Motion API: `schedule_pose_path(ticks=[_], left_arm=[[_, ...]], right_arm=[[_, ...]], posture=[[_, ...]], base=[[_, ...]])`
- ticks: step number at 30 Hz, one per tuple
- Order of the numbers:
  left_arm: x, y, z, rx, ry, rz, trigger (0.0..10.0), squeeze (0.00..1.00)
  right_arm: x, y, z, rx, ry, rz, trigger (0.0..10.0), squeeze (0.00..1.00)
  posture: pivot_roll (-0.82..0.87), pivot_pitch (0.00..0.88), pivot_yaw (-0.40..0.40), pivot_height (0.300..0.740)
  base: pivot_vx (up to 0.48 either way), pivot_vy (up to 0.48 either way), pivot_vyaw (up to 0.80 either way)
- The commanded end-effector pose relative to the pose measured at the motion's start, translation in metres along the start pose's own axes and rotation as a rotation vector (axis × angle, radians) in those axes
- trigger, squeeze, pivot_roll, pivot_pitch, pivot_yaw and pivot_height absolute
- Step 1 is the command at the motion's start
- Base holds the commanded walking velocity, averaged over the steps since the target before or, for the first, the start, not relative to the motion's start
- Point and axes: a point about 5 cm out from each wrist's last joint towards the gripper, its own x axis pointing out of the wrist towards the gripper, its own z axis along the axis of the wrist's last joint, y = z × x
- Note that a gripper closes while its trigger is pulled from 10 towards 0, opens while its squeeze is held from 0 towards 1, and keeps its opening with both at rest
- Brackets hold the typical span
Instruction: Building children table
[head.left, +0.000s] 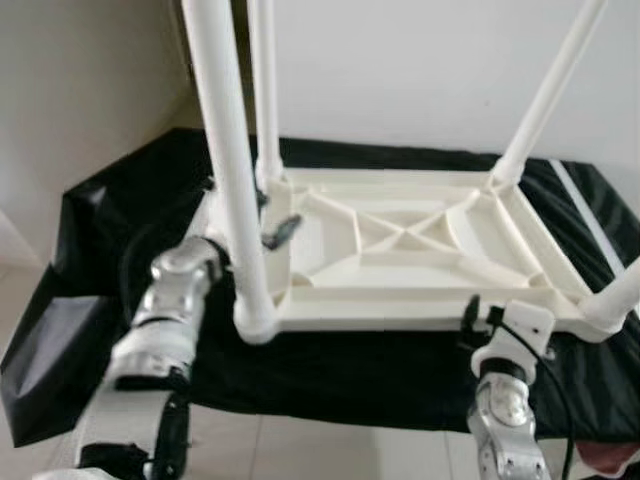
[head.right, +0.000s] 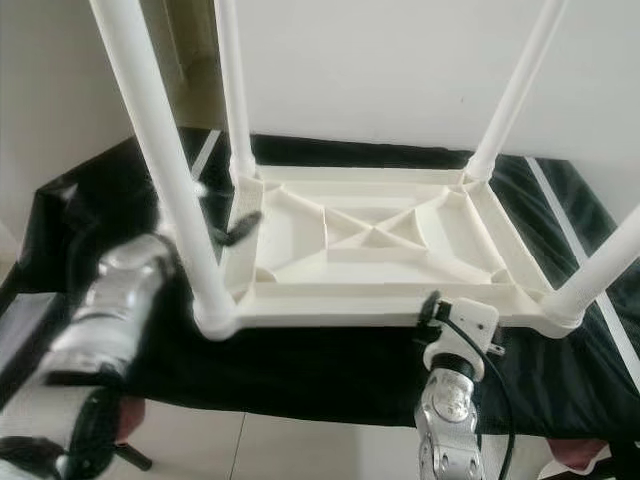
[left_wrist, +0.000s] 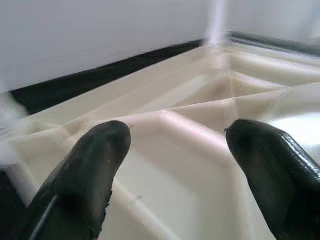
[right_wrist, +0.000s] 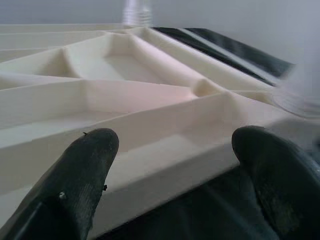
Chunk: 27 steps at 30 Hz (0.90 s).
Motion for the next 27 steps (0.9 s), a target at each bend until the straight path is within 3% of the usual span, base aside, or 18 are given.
schedule_pose_path(ticks=[1, 2, 5, 6, 14, 19, 27], left_arm=[[0.006, -0.02, -0.003, -0.011, -0.029, -0.109, 10.0, 0.0], [0.008, -0.026, -0.004, -0.016, -0.032, -0.126, 10.0, 0.0], [0.009, -0.028, -0.005, -0.015, -0.031, -0.129, 10.0, 0.0], [0.009, -0.03, -0.006, -0.024, -0.031, -0.134, 10.0, 0.0], [0.009, -0.032, -0.006, -0.037, -0.033, -0.13, 10.0, 0.0], [0.009, -0.036, -0.004, -0.035, -0.038, -0.156, 10.0, 0.0], [0.012, -0.056, -0.001, -0.026, -0.057, -0.224, 10.0, 0.0]], right_arm=[[-0.005, -0.019, -0.008, -0.027, 0.019, -0.123, 10.0, 0.0], [-0.007, -0.027, -0.007, -0.035, 0.01, -0.186, 10.0, 0.0], [-0.009, -0.034, -0.008, -0.037, 0.015, -0.229, 10.0, 0.0], [-0.012, -0.045, -0.01, -0.046, 0.024, -0.304, 10.0, 0.0], [-0.012, -0.06, -0.019, -0.026, 0.085, -0.383, 10.0, 0.0], [0.001, -0.054, -0.024, 0.015, 0.135, -0.31, 10.0, 0.0], [0.022, -0.038, -0.029, 0.025, 0.18, -0.188, 10.0, 0.0]], posture=[[-0.02, 0.0, -0.016, 0.74], [-0.02, 0.0, -0.017, 0.74], [-0.02, 0.0, -0.017, 0.74], [-0.03, 0.0, -0.015, 0.74], [-0.03, 0.0, -0.009, 0.74], [-0.03, 0.0, -0.007, 0.74], [-0.02, 0.0, -0.013, 0.74]], base=[[0.0, 0.0, 0.0], [0.0, 0.0, 0.0], [0.0, 0.0, 0.0], [0.0, 0.0, 0.0], [0.0, 0.0, 0.0], [0.0, 0.0, 0.0], [0.0, 0.0, 0.0]])
